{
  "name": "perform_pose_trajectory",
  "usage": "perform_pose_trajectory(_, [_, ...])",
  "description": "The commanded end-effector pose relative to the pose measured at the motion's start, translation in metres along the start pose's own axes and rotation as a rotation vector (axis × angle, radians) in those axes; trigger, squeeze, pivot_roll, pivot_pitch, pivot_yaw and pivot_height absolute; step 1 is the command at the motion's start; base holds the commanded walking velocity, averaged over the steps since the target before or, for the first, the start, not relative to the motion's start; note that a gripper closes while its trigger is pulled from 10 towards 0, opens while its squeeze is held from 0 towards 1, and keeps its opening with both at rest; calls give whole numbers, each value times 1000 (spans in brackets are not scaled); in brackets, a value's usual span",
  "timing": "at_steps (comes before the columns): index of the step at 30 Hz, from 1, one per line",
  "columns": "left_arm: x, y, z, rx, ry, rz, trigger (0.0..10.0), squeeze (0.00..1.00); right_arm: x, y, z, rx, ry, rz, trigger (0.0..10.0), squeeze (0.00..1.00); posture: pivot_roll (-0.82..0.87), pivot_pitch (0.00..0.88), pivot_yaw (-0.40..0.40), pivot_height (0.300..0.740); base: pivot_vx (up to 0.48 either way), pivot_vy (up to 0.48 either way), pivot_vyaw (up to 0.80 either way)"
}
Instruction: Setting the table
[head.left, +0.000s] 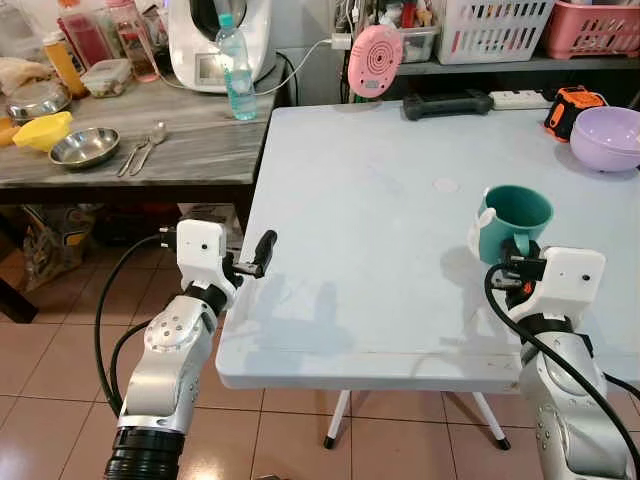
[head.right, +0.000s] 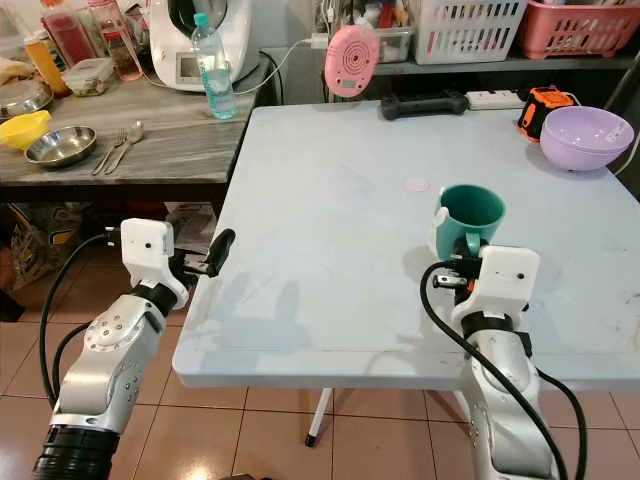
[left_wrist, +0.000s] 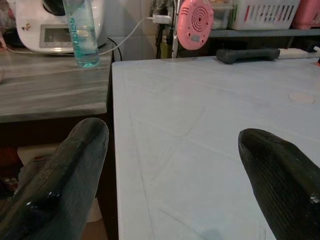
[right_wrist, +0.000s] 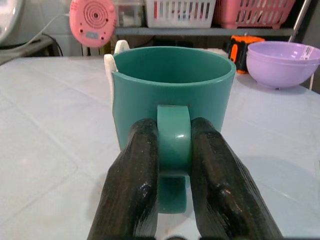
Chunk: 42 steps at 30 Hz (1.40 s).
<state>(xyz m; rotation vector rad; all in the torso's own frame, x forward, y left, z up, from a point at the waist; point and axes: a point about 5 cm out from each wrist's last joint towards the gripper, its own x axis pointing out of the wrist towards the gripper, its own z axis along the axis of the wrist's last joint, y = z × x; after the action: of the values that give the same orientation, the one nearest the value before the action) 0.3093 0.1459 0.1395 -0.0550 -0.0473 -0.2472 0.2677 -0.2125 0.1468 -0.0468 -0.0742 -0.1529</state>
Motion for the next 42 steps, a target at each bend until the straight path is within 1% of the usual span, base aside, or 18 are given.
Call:
perform_pose_trajectory(1, [1, 1, 0, 3, 1, 7, 10000, 0, -1, 0, 8, 6, -23, -10, 10000, 0, -30, 11, 77, 740, 0, 0, 0])
perform_pose_trajectory(4, [0, -4, -3, -3, 11, -16, 10000, 0, 0, 5, 7, 6, -15, -3, 10000, 0, -31, 12, 75, 740, 0, 0, 0])
perform_pose_trajectory(8, [-2, -6, -5, 0, 12, -30, 10000, 0, 0, 11, 9, 3, -17, 15, 10000, 0, -32, 15, 68, 740, 0, 60, 0])
perform_pose_trajectory(16, [-3, -5, -6, 7, 10, -29, 10000, 0, -2, 7, 6, -13, 2, 11, 10000, 0, -32, 19, 64, 740, 0, 279, 0])
perform_pose_trajectory(19, [-3, -7, -6, 18, 7, -52, 10000, 0, -2, 6, 6, -16, 3, 8, 10000, 0, -32, 19, 65, 740, 0, 334, 0])
perform_pose_trajectory(42, [-4, -9, -8, 24, 16, -75, 10000, 0, 2, 10, 4, -28, 8, -10, 10000, 0, -24, 17, 75, 740, 0, 443, 0])
